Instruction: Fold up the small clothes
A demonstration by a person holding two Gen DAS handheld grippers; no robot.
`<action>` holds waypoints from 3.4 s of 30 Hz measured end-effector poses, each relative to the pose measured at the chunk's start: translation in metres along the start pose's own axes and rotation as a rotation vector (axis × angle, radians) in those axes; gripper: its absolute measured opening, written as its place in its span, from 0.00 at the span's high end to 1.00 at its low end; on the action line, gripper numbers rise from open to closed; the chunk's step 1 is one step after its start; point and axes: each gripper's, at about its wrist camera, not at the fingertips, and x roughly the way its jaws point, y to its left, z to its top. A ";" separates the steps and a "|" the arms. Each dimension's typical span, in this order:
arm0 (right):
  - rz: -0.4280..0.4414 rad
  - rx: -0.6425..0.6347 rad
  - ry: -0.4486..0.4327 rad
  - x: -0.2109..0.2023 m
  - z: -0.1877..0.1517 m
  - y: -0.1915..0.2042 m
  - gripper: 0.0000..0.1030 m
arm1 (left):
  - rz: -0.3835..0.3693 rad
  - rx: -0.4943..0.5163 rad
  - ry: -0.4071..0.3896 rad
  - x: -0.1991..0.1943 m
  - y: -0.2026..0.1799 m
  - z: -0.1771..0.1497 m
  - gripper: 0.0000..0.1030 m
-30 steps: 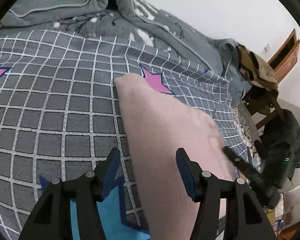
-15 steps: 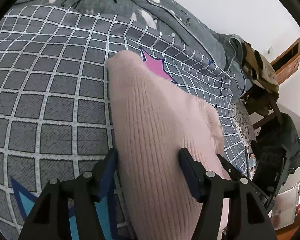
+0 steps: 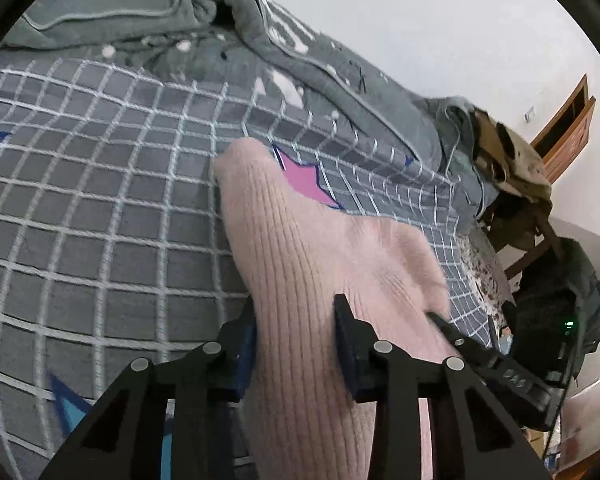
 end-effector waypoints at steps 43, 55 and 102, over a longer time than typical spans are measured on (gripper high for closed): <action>-0.212 -0.339 0.032 0.106 0.018 0.121 0.76 | 0.250 0.091 -0.108 -0.063 0.098 0.049 0.40; -0.120 -0.427 0.111 0.142 0.010 0.146 0.76 | 0.108 0.084 0.028 0.005 0.104 0.092 0.58; -0.124 -0.466 -0.032 0.087 -0.028 0.163 0.79 | 0.313 0.167 -0.177 -0.059 0.063 0.007 0.39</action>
